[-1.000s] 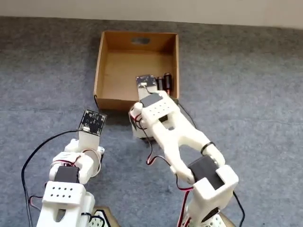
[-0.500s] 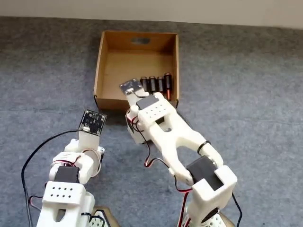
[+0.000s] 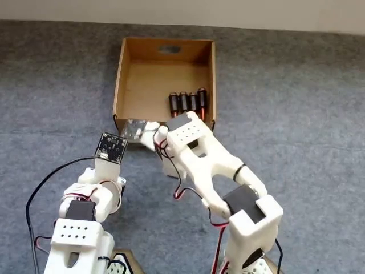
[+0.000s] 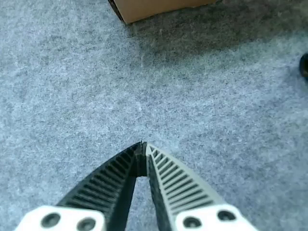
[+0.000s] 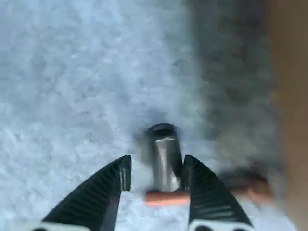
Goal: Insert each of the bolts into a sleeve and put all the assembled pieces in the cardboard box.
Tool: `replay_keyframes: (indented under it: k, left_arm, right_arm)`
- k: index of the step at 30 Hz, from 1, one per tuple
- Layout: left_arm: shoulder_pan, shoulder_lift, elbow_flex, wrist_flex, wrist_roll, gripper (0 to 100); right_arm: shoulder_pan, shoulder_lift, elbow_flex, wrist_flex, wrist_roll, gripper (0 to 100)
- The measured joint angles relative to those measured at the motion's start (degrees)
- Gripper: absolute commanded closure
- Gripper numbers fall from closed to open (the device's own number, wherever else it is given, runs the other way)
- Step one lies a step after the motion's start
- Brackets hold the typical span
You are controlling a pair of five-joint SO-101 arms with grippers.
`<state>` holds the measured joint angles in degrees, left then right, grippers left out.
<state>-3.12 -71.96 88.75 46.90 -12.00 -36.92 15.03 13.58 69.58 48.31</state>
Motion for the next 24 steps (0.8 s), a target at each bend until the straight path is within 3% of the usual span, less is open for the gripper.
replay_keyframes:
  k: [5, 10, 18, 24]
  left_arm:
    - [0.0, 0.0, 0.0, 0.0, 0.0, 98]
    - [0.0, 0.0, 0.0, 0.0, 0.0, 98]
    - [0.0, 0.0, 0.0, 0.0, 0.0, 98]
    - [0.0, 0.0, 0.0, 0.0, 0.0, 98]
  right_arm:
    - [0.09, -0.09, -0.09, 0.0, 6.24, 83.6]
    - [0.09, -0.09, -0.09, 0.0, 7.03, 83.6]
    - [-0.53, -0.09, -1.85, -2.11, -17.41, 83.6]
    - [-0.7, -0.09, -2.46, -2.55, -22.77, 83.6]
